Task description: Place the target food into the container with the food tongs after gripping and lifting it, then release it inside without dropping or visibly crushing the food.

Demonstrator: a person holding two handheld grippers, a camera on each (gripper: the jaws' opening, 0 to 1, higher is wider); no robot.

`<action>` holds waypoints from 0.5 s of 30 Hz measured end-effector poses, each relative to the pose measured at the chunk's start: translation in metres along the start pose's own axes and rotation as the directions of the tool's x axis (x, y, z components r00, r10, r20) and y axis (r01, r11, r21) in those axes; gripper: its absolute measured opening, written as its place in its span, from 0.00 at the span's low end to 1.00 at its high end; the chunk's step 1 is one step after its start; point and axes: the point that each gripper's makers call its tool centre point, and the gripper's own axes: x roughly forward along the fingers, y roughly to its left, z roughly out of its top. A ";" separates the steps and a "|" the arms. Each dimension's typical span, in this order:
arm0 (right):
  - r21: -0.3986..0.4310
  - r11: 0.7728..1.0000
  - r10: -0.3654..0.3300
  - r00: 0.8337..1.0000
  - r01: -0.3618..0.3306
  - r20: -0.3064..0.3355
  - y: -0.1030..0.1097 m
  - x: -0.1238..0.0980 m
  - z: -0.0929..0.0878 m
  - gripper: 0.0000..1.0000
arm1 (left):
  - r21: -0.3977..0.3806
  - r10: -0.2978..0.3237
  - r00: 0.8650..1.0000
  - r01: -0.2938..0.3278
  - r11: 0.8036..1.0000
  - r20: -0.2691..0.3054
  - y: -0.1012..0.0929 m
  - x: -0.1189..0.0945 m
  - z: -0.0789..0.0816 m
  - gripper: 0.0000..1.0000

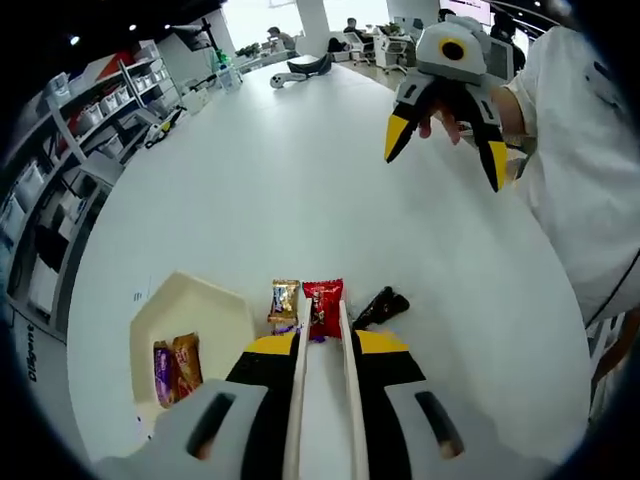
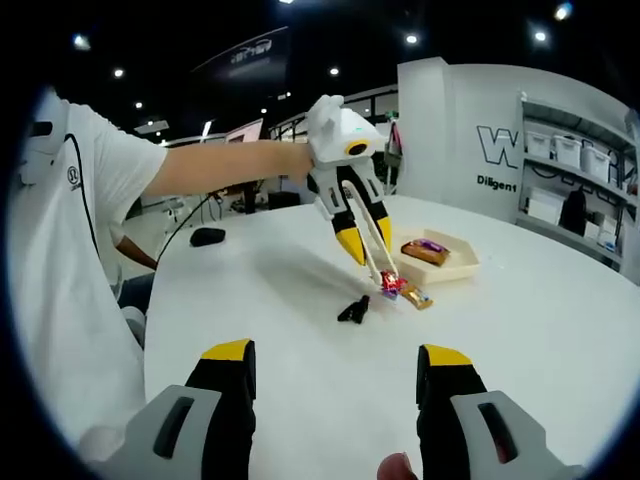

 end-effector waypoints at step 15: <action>-0.009 1.000 0.007 1.000 -0.007 0.003 0.002 0.003 0.004 0.62 | -0.051 0.084 0.996 -0.083 0.995 0.012 0.018 -0.038 -0.011 0.19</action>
